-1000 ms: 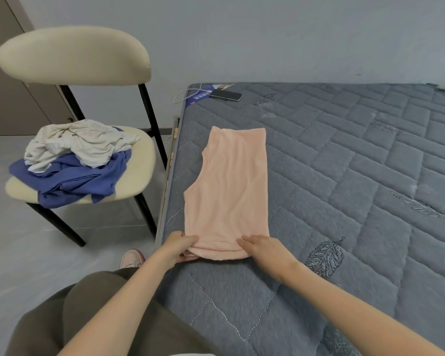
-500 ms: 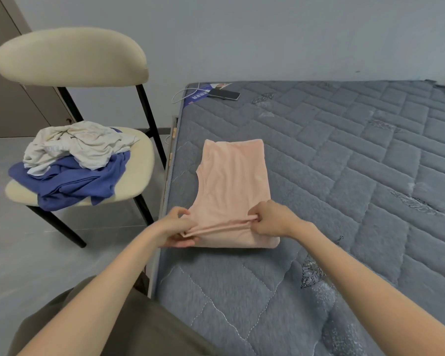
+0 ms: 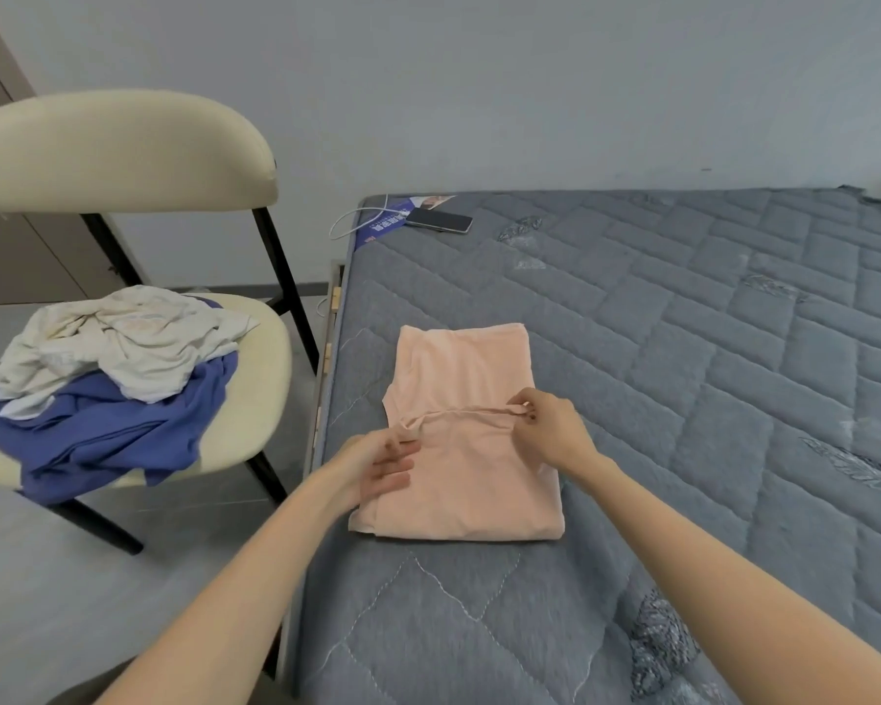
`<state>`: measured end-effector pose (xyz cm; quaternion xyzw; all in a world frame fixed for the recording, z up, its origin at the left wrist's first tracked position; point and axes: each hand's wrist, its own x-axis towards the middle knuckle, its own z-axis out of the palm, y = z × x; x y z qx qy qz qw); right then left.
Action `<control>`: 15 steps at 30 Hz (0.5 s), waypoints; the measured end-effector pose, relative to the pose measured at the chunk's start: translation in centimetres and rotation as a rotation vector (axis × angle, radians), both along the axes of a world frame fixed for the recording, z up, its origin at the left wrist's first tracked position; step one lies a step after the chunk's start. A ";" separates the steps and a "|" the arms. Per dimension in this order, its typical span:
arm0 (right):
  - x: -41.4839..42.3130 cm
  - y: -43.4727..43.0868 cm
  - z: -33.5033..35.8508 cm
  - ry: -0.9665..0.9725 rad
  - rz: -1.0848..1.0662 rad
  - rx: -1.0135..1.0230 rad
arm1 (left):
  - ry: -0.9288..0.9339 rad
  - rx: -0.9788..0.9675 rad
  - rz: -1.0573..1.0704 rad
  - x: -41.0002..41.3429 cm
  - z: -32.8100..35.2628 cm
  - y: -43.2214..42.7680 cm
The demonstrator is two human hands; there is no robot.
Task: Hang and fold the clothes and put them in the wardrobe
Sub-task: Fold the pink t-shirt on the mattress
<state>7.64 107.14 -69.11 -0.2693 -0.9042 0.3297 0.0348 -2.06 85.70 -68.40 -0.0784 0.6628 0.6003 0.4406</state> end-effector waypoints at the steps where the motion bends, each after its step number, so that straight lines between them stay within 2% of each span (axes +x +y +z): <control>1: -0.5 0.3 -0.4 0.033 -0.033 -0.027 | 0.010 0.005 0.008 -0.5 -0.5 0.6; 4: -1.5 0.9 -2.0 0.116 -0.099 -0.050 | 0.058 0.010 0.032 -1.6 -1.9 2.0; 6: -1.9 0.9 -3.3 0.138 -0.147 -0.027 | 0.181 0.007 0.051 -1.7 -2.7 2.7; 7: -2.0 0.7 -3.8 0.135 -0.170 0.047 | 0.311 -0.019 0.040 -1.5 -3.1 2.8; 9: -1.9 -0.1 -4.8 0.167 -0.172 0.305 | 0.685 -0.155 -0.094 -0.5 -3.8 2.9; 10: -1.9 -0.8 -5.0 0.222 -0.131 0.410 | 0.879 -0.212 -0.183 0.2 -4.3 3.1; 11: -1.9 -1.6 -5.4 0.268 -0.063 0.465 | 0.974 -0.245 -0.259 1.2 -4.7 3.4; 12: -1.7 -2.7 -5.8 0.280 0.017 0.486 | 1.023 -0.258 -0.327 2.2 -5.3 4.0; 15: -1.0 -5.1 -7.6 0.030 0.174 0.414 | 1.281 -0.471 -0.409 3.4 -7.5 5.8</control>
